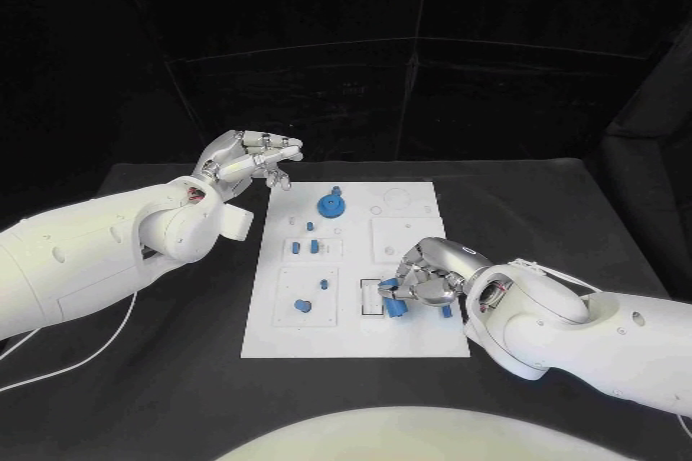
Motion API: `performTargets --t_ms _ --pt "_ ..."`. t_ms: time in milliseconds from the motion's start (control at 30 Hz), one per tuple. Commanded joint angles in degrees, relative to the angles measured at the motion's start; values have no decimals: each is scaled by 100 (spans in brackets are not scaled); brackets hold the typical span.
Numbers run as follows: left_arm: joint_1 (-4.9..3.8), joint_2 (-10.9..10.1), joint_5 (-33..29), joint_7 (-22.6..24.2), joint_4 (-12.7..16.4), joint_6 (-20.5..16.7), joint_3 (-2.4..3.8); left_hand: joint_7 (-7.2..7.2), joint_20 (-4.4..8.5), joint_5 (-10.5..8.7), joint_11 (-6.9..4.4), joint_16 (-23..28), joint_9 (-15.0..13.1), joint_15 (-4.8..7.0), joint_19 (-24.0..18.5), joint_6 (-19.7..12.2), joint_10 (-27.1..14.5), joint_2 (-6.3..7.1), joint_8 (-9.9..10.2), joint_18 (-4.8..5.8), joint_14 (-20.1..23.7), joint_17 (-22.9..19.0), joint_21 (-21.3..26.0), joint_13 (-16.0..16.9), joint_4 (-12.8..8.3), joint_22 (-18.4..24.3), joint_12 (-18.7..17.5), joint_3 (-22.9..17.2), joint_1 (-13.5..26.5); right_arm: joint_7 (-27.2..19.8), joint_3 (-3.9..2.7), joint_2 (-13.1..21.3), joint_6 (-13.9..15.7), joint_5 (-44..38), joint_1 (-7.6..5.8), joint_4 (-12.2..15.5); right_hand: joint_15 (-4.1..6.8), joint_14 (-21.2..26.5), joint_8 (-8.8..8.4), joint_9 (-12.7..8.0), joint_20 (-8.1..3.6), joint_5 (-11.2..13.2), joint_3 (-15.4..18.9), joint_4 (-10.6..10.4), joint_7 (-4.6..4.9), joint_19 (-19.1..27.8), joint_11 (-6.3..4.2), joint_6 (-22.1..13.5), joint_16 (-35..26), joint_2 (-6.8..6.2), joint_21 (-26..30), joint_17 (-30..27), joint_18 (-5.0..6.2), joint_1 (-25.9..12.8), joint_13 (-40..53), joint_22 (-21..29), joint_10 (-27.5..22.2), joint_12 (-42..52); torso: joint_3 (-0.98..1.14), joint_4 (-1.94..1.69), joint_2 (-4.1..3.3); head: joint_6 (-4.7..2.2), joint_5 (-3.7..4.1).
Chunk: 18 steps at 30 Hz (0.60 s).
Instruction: Assemble the parts on the task board
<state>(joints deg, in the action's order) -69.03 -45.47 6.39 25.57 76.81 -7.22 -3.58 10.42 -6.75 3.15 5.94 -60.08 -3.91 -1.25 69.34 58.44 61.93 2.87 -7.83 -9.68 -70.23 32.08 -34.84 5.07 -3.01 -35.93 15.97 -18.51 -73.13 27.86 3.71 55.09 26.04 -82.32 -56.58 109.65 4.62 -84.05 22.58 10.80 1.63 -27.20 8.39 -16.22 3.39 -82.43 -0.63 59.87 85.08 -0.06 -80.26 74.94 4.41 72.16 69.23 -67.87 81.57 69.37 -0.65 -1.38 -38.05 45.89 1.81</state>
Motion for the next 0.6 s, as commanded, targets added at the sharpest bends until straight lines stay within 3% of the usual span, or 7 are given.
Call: performTargets --t_ms 33,333,600 --pt "-8 5 -20 2 13 80 4 -14 -17 -11 12 14 -7 0 -10 -33 -36 -9 -21 -75 38 -8 18 6 17 6 35 31 -60 46 -3 -98 -11 255 -8 -55 26 -350 21 36 -20 -19 21 2 -1 -31 -46 44 27 19 -27 79 -33 25 -8 -7 -6 -43 -1 -5 -4 4 -15" --pt "-8 18 -20 -1 9 93 4 -14 -17 -11 12 14 -7 0 -10 -33 -36 -9 -21 -75 38 -8 18 6 17 6 35 31 -60 433 -4 -439 -204 264 -9 -290 27 -345 27 70 -23 96 109 -34 -4 -28 -47 61 18 33 -25 59 -33 -77 -13 -5 -5 -83 -4 -4 -6 9 -45" --pt "-9 28 -20 -3 4 109 3 -14 -17 -11 12 14 -7 0 -10 -33 -36 -9 -21 -75 38 -8 18 6 17 6 35 31 -60 738 -4 -641 -103 98 -9 -436 30 -340 38 109 -24 225 192 -38 -13 -24 -52 73 7 55 -22 40 -33 -167 -25 -5 -10 -132 -1 2 -4 14 -72"
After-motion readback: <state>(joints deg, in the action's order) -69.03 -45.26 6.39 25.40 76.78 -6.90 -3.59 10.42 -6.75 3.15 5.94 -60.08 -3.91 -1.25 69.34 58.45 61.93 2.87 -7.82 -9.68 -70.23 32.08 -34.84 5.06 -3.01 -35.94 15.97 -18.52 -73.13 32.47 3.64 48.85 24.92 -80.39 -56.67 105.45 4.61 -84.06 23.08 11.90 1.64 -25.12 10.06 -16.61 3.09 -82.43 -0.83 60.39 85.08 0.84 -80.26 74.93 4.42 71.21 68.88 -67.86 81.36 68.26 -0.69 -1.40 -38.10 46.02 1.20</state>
